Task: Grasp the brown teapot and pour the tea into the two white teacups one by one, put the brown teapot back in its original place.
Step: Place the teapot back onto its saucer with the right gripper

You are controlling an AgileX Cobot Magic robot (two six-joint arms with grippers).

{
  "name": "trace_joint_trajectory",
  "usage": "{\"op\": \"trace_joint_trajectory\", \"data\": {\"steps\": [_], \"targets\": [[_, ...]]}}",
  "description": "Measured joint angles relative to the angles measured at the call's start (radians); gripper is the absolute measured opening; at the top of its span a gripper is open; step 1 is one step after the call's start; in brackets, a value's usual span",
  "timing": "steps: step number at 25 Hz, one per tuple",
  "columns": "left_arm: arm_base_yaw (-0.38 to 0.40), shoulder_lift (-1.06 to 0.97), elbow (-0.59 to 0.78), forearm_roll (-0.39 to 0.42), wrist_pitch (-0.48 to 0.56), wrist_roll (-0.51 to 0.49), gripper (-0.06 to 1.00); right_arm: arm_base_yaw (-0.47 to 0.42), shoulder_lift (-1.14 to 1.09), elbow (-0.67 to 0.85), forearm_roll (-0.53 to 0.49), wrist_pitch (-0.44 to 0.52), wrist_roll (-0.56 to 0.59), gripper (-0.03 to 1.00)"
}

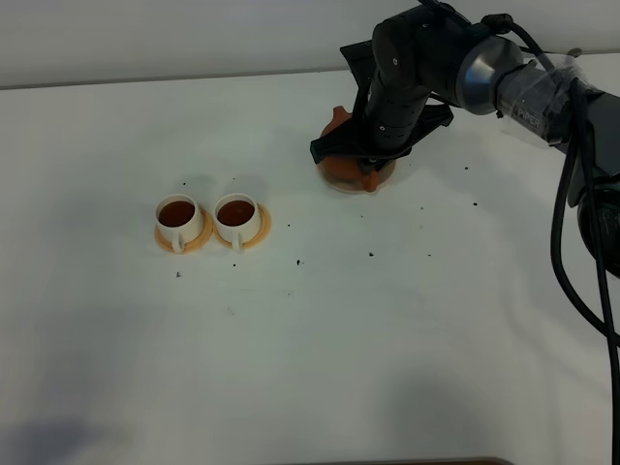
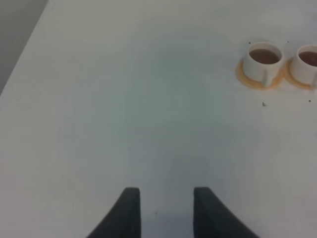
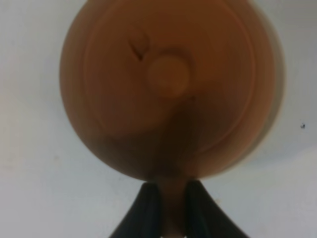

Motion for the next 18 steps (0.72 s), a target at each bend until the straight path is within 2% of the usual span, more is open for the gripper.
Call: {"op": "trace_joint_trajectory", "data": {"steps": [12,18], "targets": [[0.000,0.000,0.000,0.000,0.000,0.000,0.26,0.000,0.000,0.000,-0.005,0.024,0.000,0.10],[0.000,0.000,0.000,0.000,0.000,0.000,0.26,0.000,0.000,-0.004,-0.005,0.023,0.005,0.17]]}}
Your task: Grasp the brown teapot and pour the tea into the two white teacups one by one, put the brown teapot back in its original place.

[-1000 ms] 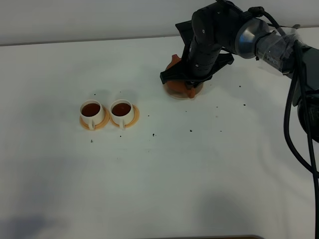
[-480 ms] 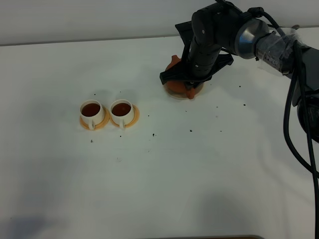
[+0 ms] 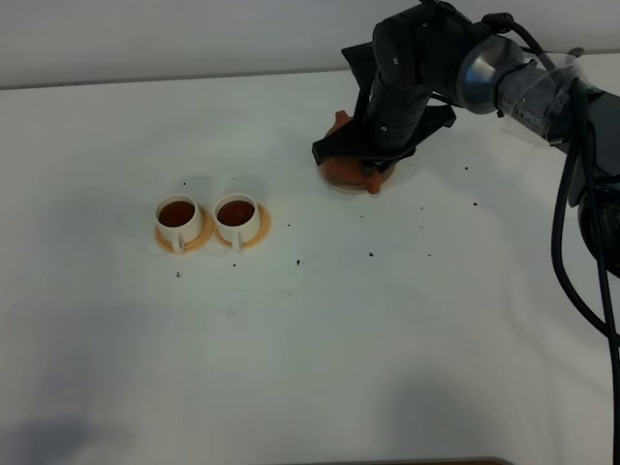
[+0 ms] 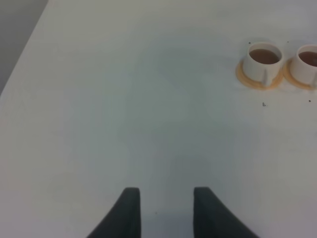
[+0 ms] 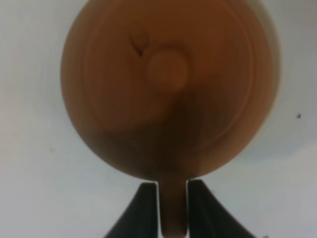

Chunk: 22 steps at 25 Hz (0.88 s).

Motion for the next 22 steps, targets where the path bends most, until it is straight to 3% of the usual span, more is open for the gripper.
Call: {"op": "trace_joint_trajectory", "data": {"steps": [10,17,22], "targets": [[0.000,0.000,0.000,0.000,0.000,0.000,0.26,0.000,0.000,-0.003,-0.003,0.002,0.003,0.45],[0.000,0.000,0.000,0.000,0.000,0.000,0.26,0.000,0.000,-0.004,-0.003,0.028,0.014,0.50],[0.000,0.000,0.000,0.000,0.000,0.000,0.26,0.000,0.000,-0.052,-0.009,0.167,0.017,0.50]]}}
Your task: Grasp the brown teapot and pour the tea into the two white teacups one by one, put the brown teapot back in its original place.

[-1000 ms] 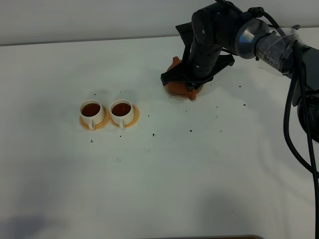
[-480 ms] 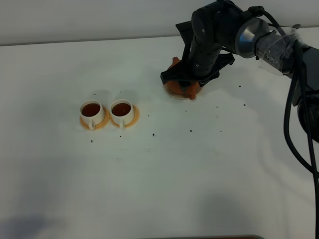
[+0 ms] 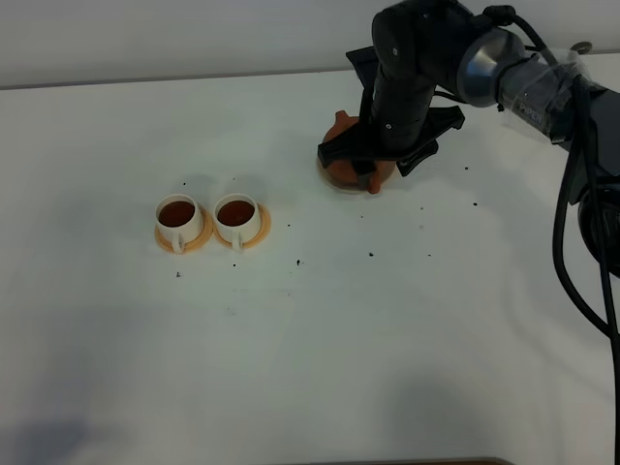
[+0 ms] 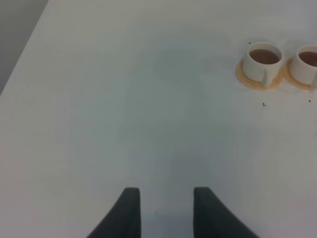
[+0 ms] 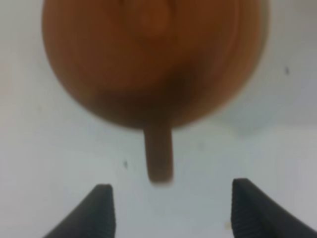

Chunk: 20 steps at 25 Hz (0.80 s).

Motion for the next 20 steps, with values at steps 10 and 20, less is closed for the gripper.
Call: {"op": "trace_joint_trajectory", "data": {"steps": [10,20], "targets": [[0.000,0.000,0.000,0.000,0.000,0.000,0.26,0.012,-0.159,0.016,-0.047,0.072,-0.021,0.50],[0.000,0.000,0.000,0.000,0.000,0.000,0.26,0.061,-0.525,0.412,-0.051,0.073,-0.039,0.44]]}}
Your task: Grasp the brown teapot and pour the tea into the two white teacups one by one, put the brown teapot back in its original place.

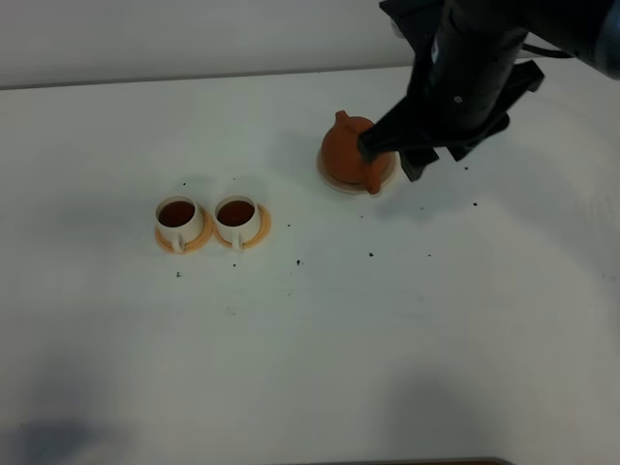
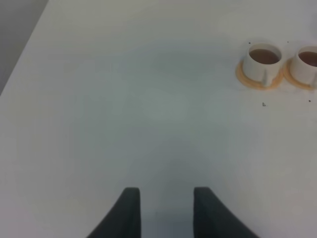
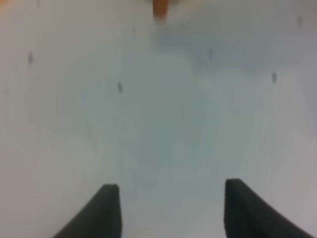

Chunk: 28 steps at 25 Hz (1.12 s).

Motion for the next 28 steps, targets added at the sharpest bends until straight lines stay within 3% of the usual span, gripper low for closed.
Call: {"op": "trace_joint_trajectory", "data": {"steps": [16,28], "targets": [[0.000,0.000,0.000,0.000,0.000,0.000,0.26,0.024,-0.611,0.746,0.065,0.003,0.009,0.30],[0.000,0.000,0.000,0.000,0.000,0.000,0.26,0.024,-1.013,1.069,0.105,-0.086,-0.046,0.30]]}}
